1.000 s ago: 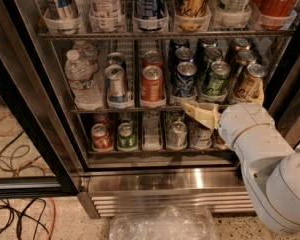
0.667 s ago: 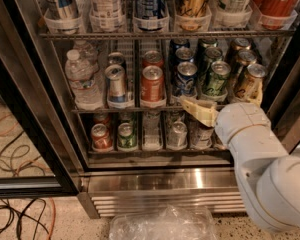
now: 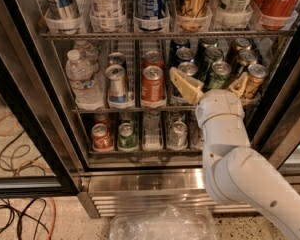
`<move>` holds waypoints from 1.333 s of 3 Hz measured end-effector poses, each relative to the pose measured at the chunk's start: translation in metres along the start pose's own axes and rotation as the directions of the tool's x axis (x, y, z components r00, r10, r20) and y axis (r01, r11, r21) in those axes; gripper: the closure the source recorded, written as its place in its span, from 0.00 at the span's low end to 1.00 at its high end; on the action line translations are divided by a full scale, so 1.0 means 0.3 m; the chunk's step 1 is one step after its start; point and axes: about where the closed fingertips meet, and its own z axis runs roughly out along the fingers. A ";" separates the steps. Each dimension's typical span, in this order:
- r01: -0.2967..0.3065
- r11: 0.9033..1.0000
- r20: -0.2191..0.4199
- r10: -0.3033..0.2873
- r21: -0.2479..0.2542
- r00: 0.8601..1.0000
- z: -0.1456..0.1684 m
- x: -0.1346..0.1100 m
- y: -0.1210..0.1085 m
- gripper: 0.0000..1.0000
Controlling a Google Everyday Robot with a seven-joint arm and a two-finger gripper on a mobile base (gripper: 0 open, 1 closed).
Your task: Pick coke can from top shelf of fridge
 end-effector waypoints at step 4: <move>-0.031 0.988 0.194 0.000 0.153 0.981 -0.029 -0.035 -0.167 0.00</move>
Offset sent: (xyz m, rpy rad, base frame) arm -0.0001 -0.0229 0.0031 -0.0128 -0.0356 -0.0948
